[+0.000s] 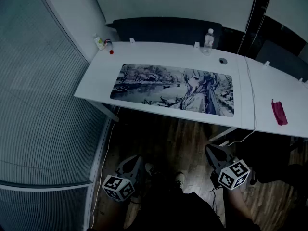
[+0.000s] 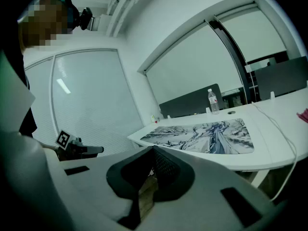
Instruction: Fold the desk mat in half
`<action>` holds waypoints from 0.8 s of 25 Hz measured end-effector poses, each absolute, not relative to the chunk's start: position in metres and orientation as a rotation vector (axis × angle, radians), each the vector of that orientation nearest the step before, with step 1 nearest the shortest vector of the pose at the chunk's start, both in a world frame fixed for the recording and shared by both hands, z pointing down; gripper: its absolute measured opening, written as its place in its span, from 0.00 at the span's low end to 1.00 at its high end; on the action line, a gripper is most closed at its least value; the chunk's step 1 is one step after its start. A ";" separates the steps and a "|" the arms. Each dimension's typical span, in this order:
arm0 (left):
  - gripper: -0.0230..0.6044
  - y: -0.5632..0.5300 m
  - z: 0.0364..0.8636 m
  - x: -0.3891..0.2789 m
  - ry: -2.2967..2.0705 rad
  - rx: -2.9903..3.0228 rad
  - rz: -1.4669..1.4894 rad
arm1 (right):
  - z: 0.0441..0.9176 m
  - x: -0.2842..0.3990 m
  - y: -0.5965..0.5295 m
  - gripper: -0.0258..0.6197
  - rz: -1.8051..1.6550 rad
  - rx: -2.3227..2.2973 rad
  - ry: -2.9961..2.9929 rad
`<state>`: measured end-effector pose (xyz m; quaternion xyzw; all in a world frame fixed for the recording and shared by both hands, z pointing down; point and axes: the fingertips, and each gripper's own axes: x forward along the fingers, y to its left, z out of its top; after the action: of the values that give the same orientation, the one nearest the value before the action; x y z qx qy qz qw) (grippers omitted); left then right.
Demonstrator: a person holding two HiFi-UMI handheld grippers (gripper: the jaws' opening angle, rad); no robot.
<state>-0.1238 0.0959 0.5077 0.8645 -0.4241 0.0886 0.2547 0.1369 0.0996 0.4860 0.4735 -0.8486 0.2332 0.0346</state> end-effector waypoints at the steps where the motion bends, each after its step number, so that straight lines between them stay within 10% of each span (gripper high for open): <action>1: 0.04 0.096 0.508 -0.124 -1.152 2.347 0.240 | 0.486 0.137 0.100 0.08 0.719 1.458 -2.608; 20: 0.05 0.084 0.497 -0.127 -1.206 2.328 0.224 | 0.457 0.136 0.086 0.08 0.688 1.503 -2.676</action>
<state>-0.1268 0.0837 0.4970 0.8561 -0.4435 0.0824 0.2521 0.1356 0.0855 0.4566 0.4779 -0.8508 0.2187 -0.0017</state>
